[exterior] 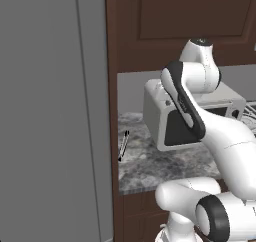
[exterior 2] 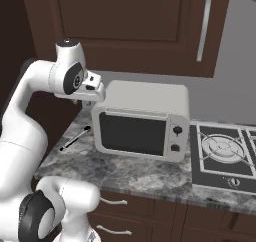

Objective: Pick up the tongs from the counter and place them near the plate next to the oven.

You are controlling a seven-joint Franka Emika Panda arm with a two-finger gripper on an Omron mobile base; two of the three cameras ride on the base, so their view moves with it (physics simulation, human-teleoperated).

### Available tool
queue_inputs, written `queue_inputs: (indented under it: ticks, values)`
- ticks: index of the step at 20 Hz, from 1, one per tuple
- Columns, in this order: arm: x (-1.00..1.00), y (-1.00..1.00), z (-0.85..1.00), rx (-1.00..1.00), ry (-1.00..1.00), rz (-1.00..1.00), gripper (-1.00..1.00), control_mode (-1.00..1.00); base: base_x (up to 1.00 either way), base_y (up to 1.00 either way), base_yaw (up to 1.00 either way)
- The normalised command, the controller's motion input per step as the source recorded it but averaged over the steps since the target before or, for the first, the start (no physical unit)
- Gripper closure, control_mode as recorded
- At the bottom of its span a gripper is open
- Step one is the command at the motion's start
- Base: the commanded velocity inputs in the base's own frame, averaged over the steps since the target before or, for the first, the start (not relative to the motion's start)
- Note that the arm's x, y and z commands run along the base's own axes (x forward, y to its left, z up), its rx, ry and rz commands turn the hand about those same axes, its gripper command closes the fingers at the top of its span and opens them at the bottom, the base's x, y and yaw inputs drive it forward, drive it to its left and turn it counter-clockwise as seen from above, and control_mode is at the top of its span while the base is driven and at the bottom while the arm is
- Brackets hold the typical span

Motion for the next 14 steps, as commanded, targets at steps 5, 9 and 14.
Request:
queue_inputs:
  ticks: [5,9,14]
  values:
    - [-0.15,0.12,-0.06,0.0,-0.02,0.0,-1.0,-1.0,0.0,0.0,0.0]
    - [-0.28,0.47,-0.18,0.0,0.05,-0.12,-1.0,-1.0,0.0,0.0,0.0]
    - [-0.18,0.5,-0.34,0.08,0.17,-0.29,-1.0,-1.0,0.0,0.0,0.0]
